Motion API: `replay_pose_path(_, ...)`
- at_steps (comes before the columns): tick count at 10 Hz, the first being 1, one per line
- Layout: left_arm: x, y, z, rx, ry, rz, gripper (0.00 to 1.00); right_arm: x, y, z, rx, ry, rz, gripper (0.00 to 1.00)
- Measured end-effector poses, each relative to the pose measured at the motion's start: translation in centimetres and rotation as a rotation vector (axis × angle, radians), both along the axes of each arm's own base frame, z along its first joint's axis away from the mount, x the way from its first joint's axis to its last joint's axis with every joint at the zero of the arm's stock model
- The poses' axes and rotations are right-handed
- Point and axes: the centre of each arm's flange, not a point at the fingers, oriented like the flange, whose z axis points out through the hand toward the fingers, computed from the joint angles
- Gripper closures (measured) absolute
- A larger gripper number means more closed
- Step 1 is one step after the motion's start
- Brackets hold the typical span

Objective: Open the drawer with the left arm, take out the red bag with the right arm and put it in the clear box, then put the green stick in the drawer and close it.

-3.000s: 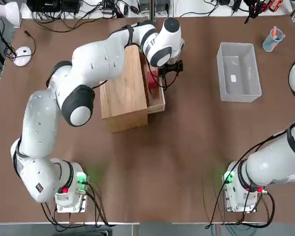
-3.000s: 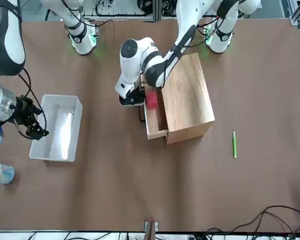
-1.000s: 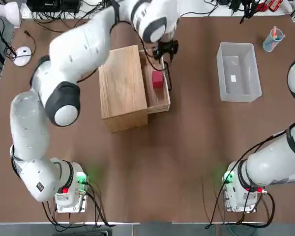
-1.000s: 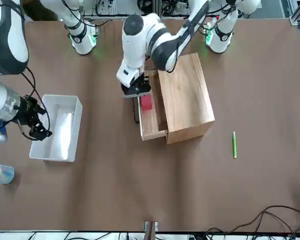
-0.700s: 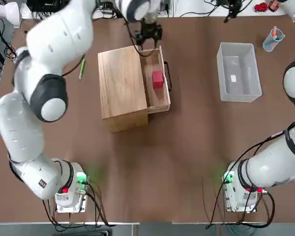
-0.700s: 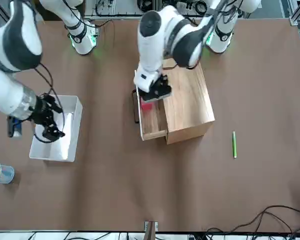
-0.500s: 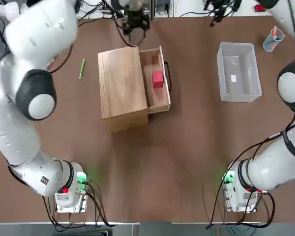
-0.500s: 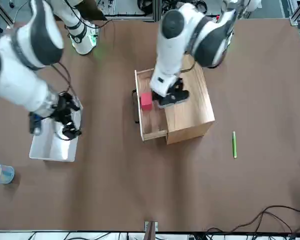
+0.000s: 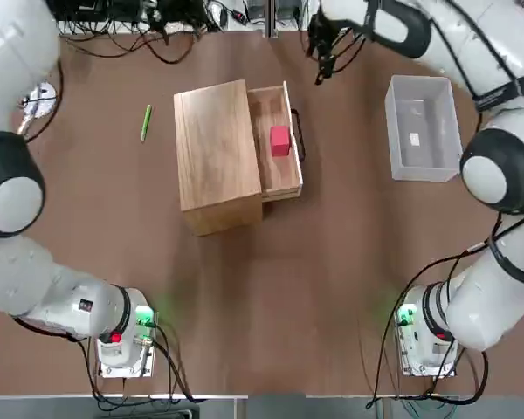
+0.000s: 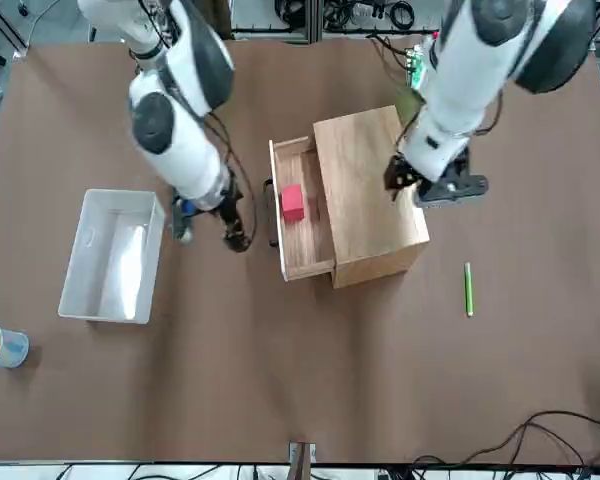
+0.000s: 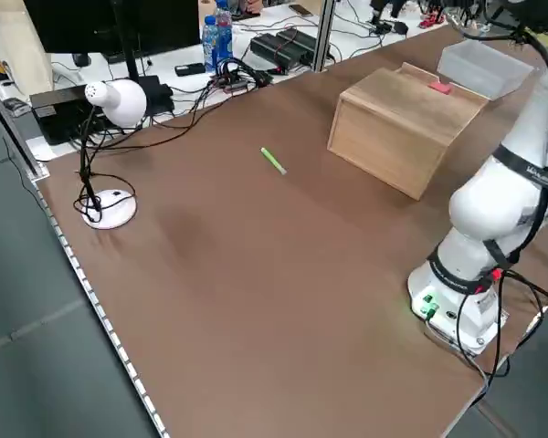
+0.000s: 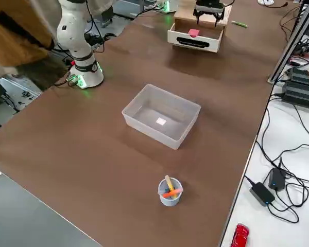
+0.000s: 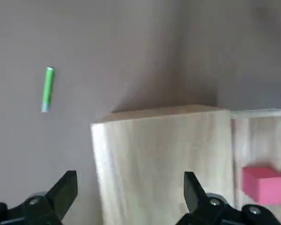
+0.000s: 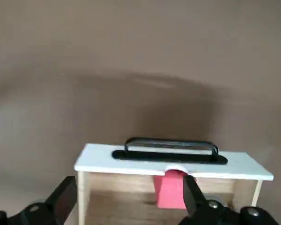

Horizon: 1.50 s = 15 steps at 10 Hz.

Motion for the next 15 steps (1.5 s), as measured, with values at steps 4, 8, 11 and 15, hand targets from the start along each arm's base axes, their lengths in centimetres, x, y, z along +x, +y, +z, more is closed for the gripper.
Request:
replay_pose_path(4, 1.8, 10.3, 2.5, -0.050, -0.013, -0.049, 0.00, -5.3, 7.4, -5.2, -0.012, 0.005, -0.038, 0.00)
replay_pose_path(8, 3.4, 18.8, 0.0, -0.034, 0.009, -0.120, 0.00, -7.8, 9.3, -10.0, -0.049, 0.035, -0.056, 0.00)
replay_pose_path(11, 6.0, 23.8, -8.6, -0.042, 0.018, -0.157, 0.00, -9.0, 10.4, -12.9, -0.039, 0.010, -0.073, 0.00)
replay_pose_path(15, 9.8, 27.0, -22.6, -0.059, 0.063, -0.114, 0.00, -10.1, 11.6, -14.9, -0.049, 0.013, -0.073, 0.03)
